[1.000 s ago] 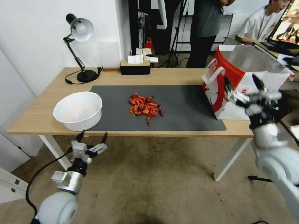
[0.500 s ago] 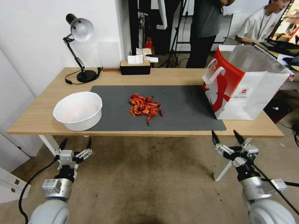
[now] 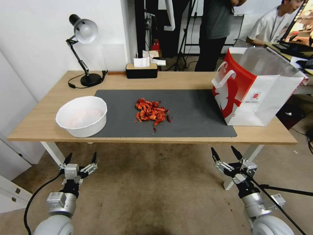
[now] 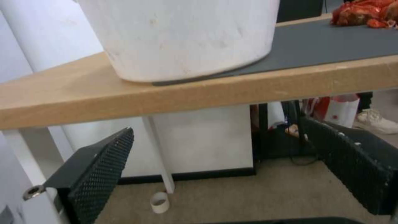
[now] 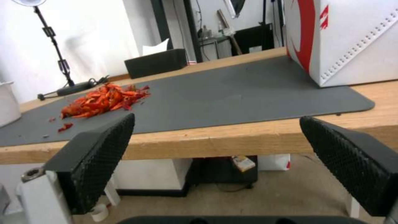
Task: Close the disposable takeout box, then place it into the delivery bag.
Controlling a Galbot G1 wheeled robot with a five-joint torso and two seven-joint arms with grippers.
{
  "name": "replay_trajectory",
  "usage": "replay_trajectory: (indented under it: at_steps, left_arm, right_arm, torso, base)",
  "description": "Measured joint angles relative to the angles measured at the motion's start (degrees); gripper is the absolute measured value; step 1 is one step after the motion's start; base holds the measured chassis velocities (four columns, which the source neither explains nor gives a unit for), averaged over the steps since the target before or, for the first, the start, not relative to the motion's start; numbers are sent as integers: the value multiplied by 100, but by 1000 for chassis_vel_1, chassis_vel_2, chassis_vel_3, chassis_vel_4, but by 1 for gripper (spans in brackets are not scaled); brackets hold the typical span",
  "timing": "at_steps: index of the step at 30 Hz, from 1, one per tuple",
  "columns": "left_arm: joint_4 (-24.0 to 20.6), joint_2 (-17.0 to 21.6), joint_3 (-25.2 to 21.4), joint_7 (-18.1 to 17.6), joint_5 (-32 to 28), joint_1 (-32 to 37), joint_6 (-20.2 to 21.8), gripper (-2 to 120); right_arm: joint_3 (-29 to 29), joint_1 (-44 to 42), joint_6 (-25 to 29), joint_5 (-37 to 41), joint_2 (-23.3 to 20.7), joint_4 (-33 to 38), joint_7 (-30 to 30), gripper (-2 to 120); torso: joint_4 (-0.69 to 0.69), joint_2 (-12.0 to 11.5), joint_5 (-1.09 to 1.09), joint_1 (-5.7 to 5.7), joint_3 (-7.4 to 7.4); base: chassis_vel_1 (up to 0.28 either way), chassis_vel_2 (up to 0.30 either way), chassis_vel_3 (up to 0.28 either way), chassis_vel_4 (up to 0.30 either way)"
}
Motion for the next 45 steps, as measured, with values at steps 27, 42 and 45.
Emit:
replay_trajectory:
  at_steps: [27, 42, 45]
  left_arm:
    - [35, 0, -36, 9, -30, 4, -65, 100]
    - [35, 0, -34, 9, -31, 3, -65, 100]
    - [34, 0, -34, 9, -31, 3, -65, 100]
  right_arm:
    - [-14, 1, 11, 45, 19, -11, 17, 100]
    - [-9, 2, 11, 44, 18, -5, 23, 100]
    - [-9, 2, 10, 43, 18, -4, 25, 100]
  torso:
    - [-1, 0, -1, 0, 0]
    - [-1, 0, 0, 0, 0]
    - [-1, 0, 0, 0, 0]
  base:
    - [0, 0, 0, 0]
    - [0, 0, 0, 0]
    - [0, 0, 0, 0]
